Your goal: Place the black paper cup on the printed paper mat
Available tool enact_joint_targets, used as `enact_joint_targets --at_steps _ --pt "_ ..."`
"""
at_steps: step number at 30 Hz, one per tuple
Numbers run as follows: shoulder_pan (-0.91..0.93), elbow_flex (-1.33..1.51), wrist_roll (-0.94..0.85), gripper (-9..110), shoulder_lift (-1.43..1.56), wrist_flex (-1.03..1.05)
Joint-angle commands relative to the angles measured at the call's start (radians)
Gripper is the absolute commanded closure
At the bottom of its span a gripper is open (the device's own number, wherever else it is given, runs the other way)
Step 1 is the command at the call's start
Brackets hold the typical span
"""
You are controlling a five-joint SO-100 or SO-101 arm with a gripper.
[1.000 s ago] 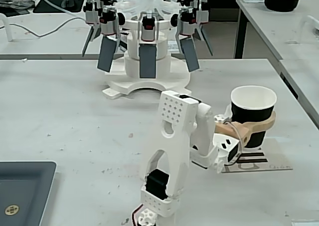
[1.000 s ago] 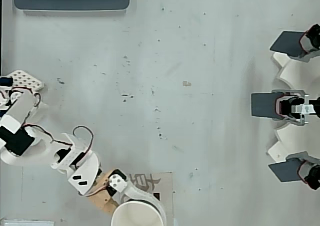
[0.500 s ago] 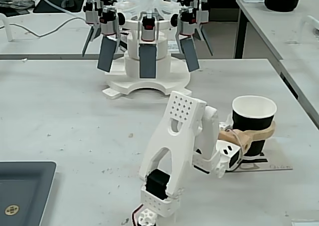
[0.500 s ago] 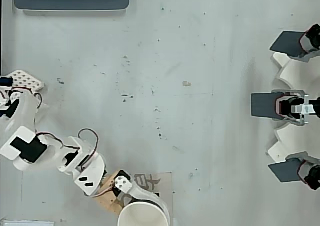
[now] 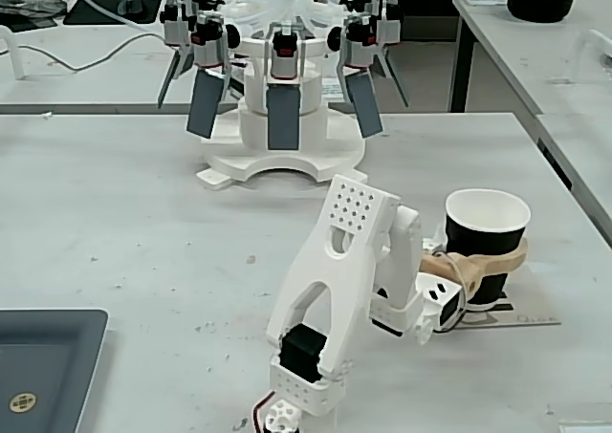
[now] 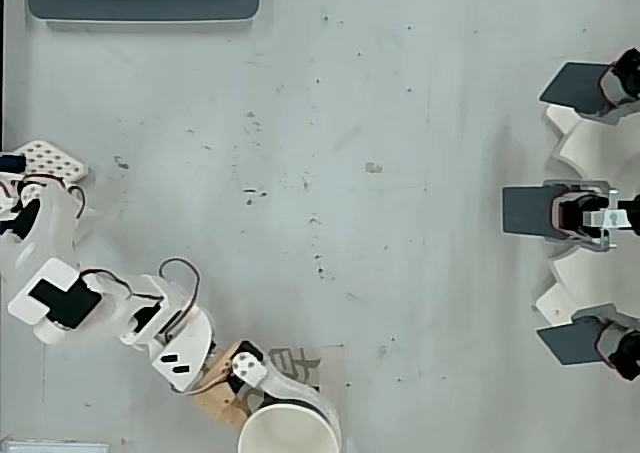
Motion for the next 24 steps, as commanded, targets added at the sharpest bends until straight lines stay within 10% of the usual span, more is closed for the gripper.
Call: enact_joint_targets --at_steps 1,24 --pt "0.014 -0.037 0.009 84 0.011 -0.023" --pt "0.123 0.083 -0.008 21 0.137 -0.006"
